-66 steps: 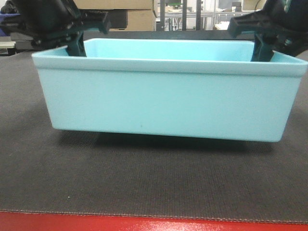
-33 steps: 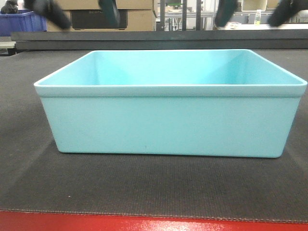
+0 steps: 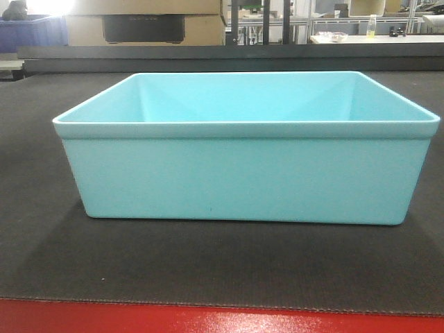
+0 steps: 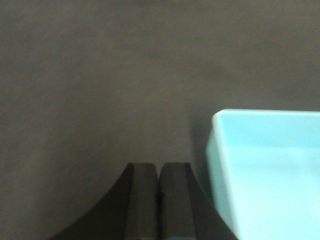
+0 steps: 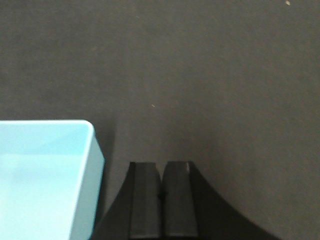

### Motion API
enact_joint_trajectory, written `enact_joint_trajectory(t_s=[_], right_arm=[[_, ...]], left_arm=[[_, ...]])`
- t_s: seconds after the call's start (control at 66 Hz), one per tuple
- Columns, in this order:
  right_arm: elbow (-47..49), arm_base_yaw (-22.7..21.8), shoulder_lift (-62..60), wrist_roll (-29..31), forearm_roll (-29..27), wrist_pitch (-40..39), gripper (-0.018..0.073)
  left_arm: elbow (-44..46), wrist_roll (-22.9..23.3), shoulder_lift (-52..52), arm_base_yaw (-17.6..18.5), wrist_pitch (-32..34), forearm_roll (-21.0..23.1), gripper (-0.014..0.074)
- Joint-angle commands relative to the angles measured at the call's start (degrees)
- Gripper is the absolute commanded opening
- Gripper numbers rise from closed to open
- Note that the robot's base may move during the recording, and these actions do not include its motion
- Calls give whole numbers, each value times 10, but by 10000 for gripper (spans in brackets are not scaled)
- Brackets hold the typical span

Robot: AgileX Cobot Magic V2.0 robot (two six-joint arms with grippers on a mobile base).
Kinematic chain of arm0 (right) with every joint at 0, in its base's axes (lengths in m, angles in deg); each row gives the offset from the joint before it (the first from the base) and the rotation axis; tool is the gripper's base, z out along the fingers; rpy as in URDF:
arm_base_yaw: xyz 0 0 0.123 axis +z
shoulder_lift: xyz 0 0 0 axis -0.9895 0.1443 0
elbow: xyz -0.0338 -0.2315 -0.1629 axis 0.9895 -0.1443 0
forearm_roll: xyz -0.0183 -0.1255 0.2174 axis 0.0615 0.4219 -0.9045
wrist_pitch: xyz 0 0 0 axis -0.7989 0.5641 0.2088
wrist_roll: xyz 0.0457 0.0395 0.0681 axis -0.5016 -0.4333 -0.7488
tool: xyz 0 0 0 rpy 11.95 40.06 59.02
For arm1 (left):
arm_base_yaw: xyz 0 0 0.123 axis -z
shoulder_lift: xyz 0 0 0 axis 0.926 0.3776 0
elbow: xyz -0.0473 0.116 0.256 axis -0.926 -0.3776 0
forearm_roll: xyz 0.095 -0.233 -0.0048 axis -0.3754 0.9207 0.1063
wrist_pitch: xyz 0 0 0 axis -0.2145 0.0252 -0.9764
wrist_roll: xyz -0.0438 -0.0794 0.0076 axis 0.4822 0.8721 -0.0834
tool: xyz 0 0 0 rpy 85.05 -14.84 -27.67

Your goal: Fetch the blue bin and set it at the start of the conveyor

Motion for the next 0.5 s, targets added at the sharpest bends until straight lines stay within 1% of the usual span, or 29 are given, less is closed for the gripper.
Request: enact_joint_trajectory(t_s=[0.0, 0.061, 0.273, 0.363, 0.485], right_arm=[[-49, -11, -23, 4, 9, -31, -162], [-101, -11, -42, 4, 12, -66, -162], [-282, -11, -140, 4, 25, -207, -162], [-350, -11, -191, 4, 30, -251, -162], [-424, -11, -261, 4, 30, -288, -162]], left_arm=[[-51, -12, -23, -25, 20, -3, -111], [-95, -11, -46, -31, 46, -3, -111], [-256, -11, -142, -31, 153, -3, -111], [-322, -11, -192, -31, 208, -3, -111], [-398, -11, -266, -31, 270, -3, -111]])
